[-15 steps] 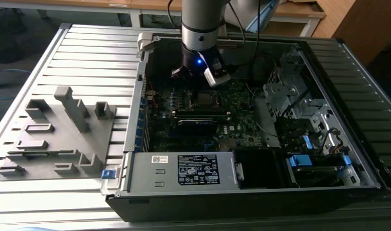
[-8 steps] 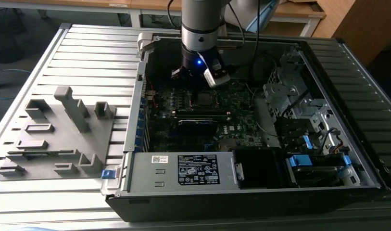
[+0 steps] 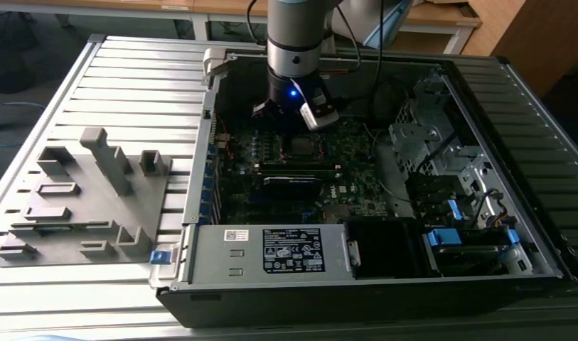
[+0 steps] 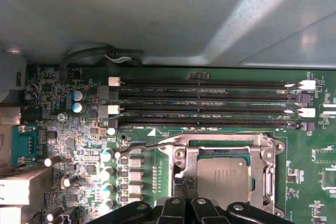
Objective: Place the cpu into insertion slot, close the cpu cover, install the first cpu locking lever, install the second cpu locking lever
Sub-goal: 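Close the cpu cover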
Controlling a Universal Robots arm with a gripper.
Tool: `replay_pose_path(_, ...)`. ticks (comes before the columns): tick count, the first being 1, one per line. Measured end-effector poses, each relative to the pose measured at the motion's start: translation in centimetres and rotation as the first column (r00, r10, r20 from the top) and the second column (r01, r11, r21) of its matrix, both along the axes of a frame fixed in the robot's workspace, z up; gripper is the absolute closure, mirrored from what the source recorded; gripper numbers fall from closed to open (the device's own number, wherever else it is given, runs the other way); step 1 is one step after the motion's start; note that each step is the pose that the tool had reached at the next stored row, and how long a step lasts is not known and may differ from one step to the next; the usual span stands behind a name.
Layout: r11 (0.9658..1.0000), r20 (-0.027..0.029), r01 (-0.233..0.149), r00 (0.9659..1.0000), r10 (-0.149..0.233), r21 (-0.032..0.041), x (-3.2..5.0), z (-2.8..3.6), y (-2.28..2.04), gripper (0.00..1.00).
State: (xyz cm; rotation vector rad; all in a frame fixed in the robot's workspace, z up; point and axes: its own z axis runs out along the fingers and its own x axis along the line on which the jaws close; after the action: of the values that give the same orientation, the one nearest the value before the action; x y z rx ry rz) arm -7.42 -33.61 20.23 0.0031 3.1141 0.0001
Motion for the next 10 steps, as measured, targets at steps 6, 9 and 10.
replay_pose_path(6,1.0000,0.0005,0.000,1.0000,0.000,0.0005,-0.01,-0.08,0.01,0.89)
replay_pose_path(9,1.0000,0.0002,0.000,1.0000,0.000,-0.0002,-0.03,-0.15,0.00,0.89)
replay_pose_path(10,1.0000,0.0002,0.000,1.0000,0.000,-0.0003,-0.03,-0.15,0.00,0.89)
